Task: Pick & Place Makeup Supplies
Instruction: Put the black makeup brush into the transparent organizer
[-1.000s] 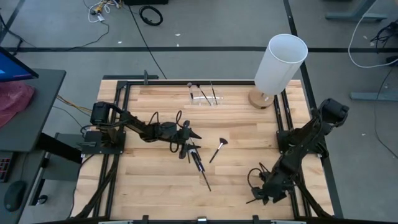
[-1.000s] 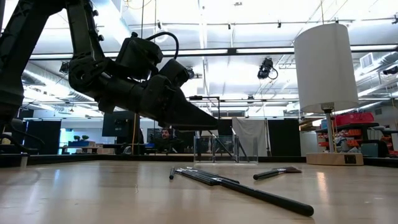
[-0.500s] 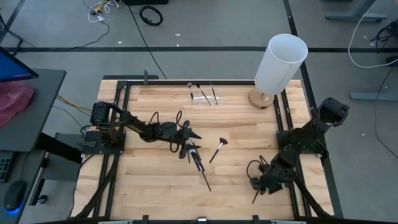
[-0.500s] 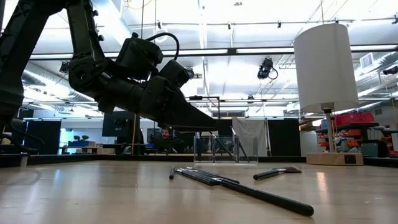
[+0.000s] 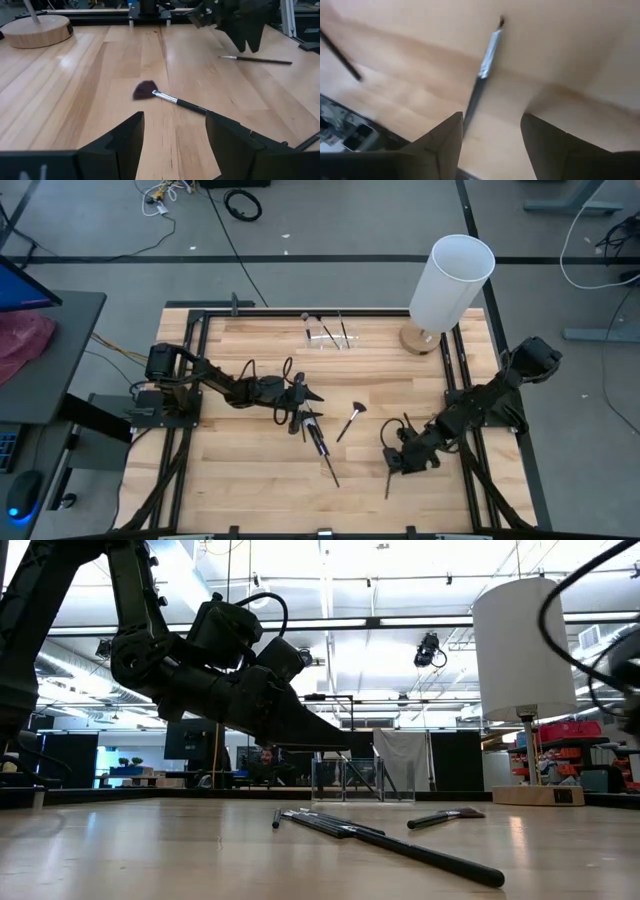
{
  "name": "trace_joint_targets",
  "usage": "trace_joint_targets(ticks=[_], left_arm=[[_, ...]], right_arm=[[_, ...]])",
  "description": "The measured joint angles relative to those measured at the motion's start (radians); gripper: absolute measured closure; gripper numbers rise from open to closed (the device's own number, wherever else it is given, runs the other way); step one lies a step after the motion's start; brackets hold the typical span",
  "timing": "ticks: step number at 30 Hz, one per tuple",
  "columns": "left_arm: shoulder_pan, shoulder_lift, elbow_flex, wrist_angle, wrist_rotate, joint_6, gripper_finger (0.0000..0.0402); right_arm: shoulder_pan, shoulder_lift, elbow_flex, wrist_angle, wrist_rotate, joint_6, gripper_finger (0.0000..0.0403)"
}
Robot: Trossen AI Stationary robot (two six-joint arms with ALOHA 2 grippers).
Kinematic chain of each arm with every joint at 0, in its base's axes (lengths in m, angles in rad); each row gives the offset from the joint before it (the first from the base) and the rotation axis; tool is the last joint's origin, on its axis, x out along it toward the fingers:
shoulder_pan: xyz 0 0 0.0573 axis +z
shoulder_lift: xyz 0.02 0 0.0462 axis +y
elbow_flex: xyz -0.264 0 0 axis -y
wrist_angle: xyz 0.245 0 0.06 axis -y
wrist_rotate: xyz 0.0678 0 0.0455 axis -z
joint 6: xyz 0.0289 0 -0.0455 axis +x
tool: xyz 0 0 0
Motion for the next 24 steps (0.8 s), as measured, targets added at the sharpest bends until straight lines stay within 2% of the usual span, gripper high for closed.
trace_joint_targets(ticks=[4, 6, 10, 13, 19, 22, 24], left_arm=[[0.0, 0.0, 0.0, 0.0, 0.0, 0.0, 0.0186], [0.0, 0.0, 0.0, 0.0, 0.0, 0.0, 0.0186], [0.0, 0.0, 0.0, 0.0, -0.001, 0.0, 0.0186], [0.0, 0.0, 0.0, 0.0, -0.001, 0.0, 0.0186], [0.0, 0.0, 0.0, 0.0, -0.002, -0.001, 0.0186], [0.0, 0.0, 0.0, 0.0, -0.017, -0.007, 0.0186], [0.0, 0.0, 0.0, 0.0, -0.027, -0.024, 0.0186]], right_arm=[[-0.044, 0.0, 0.005, -0.001, 0.065, -0.097, 0.0198], [-0.06, 0.001, 0.02, -0.007, 0.132, -0.183, 0.0198], [-0.08, 0.009, 0.087, -0.043, 0.331, -0.455, 0.0198], [-0.081, 0.024, 0.189, -0.002, 0.415, -0.706, 0.0198], [-0.059, 0.244, 0.431, -0.03, 0.447, -1.118, 0.0203], [-0.034, 0.38, 0.556, -0.167, 0.433, -1.164, 0.0207], [-0.026, 0.446, 0.63, -0.284, 0.432, -1.111, 0.0209]])
